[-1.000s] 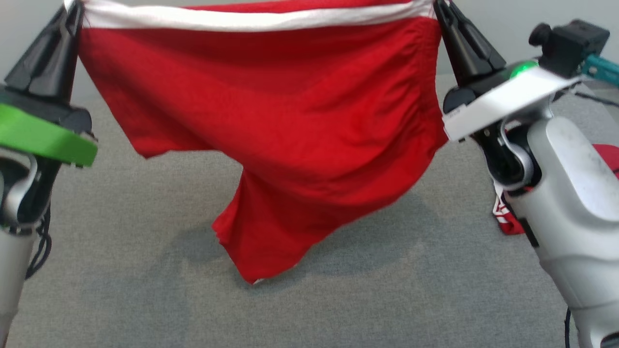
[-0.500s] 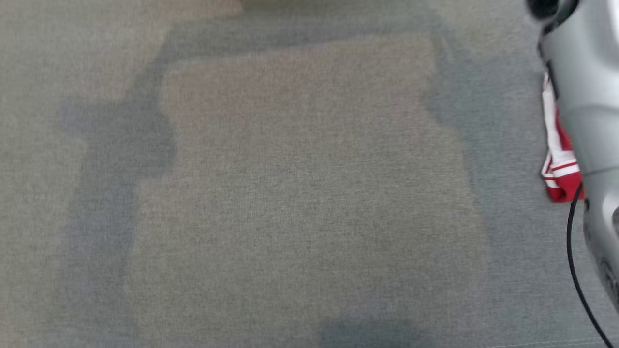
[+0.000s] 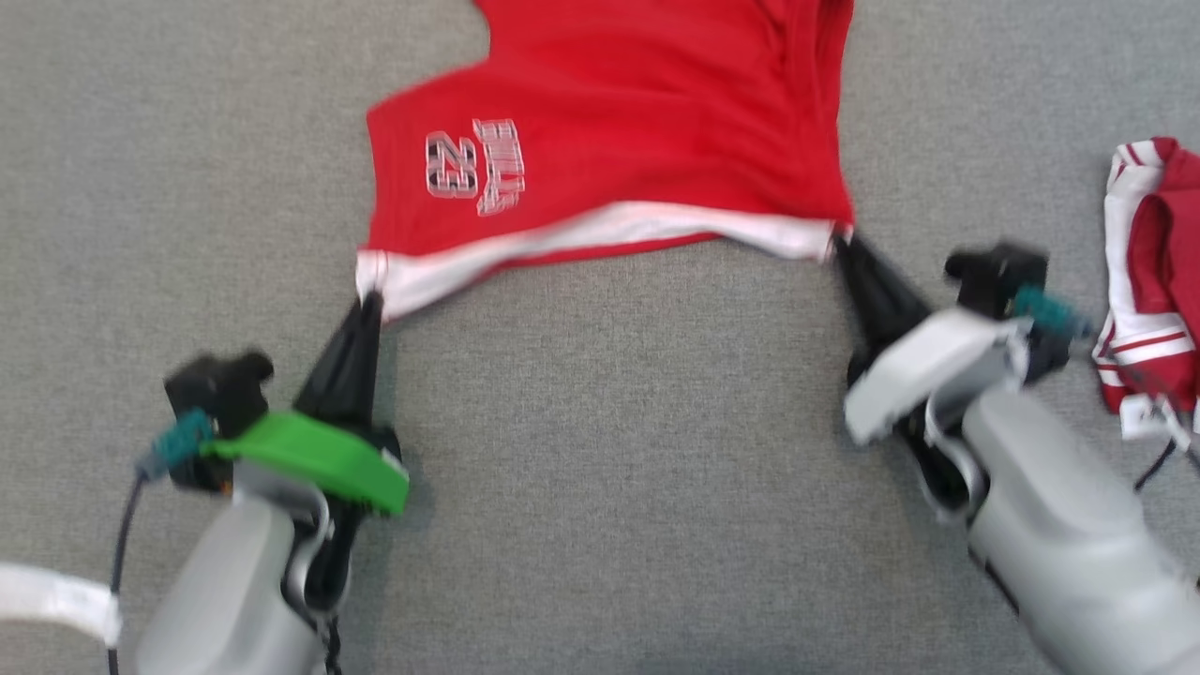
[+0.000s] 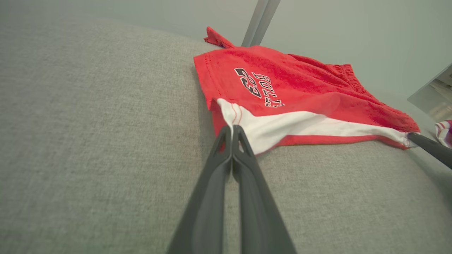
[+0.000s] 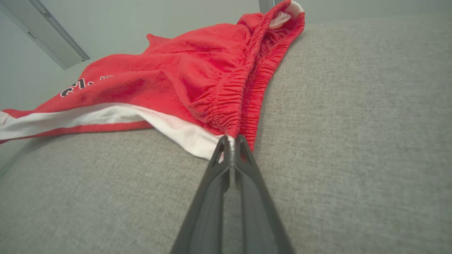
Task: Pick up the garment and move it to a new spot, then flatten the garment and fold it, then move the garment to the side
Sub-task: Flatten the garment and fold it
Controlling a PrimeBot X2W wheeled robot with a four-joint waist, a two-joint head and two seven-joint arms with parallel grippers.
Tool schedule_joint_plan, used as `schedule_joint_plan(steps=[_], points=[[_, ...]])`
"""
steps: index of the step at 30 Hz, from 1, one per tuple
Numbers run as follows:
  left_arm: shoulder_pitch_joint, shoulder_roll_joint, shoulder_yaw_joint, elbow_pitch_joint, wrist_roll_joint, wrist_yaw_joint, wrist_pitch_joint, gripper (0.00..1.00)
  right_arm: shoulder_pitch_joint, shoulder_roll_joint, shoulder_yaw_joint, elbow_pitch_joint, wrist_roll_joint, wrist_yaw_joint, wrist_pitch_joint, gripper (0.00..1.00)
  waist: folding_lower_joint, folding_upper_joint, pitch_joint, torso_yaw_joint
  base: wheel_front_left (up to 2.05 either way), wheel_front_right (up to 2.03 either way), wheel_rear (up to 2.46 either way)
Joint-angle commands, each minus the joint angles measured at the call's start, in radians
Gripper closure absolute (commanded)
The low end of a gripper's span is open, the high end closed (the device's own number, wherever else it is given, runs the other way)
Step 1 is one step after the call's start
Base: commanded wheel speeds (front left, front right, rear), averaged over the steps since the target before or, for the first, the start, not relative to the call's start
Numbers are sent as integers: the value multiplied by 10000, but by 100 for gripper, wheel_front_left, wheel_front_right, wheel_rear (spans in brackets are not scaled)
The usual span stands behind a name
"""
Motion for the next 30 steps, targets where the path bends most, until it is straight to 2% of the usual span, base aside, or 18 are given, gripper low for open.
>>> schedule_joint_plan(steps=[1,5,11,17,20,25,28,30], points=[[435,-47,118,-15,-48,22,-27,100,504,-51,166,-175,182,-9,-22,100,-1,0,-980,-278,0,0,0],[2089,-271,826,-221,-42,21,-26,100,2193,-315,292,-905,758,-9,-21,100,-1,0,-2132,-456,0,0,0],[4472,-385,1328,-616,219,22,-27,100,4277,-384,204,-1370,1059,-10,-22,100,-1,0,-3677,-692,0,0,0],[6292,-366,1910,-1071,370,24,-27,100,5967,-554,94,-2010,951,-16,-24,100,-1,0,-4379,-625,0,0,0],[7084,-531,2295,-1344,500,25,-29,100,6911,-644,107,-2422,830,-16,-24,100,-1,0,-4708,-596,0,0,0],[7512,-642,2577,-1984,836,26,-30,100,7736,-745,52,-3047,795,-17,-24,100,-1,0,-4577,-734,0,0,0],[6787,-506,2314,-2355,1185,24,-29,100,7377,-592,-264,-3373,851,-17,-24,100,-1,0,-4209,-859,0,0,0],[5668,-269,1869,-2357,1362,24,-27,100,6948,-300,-616,-3434,1146,-15,-24,100,-1,0,-3703,-986,0,0,0]])
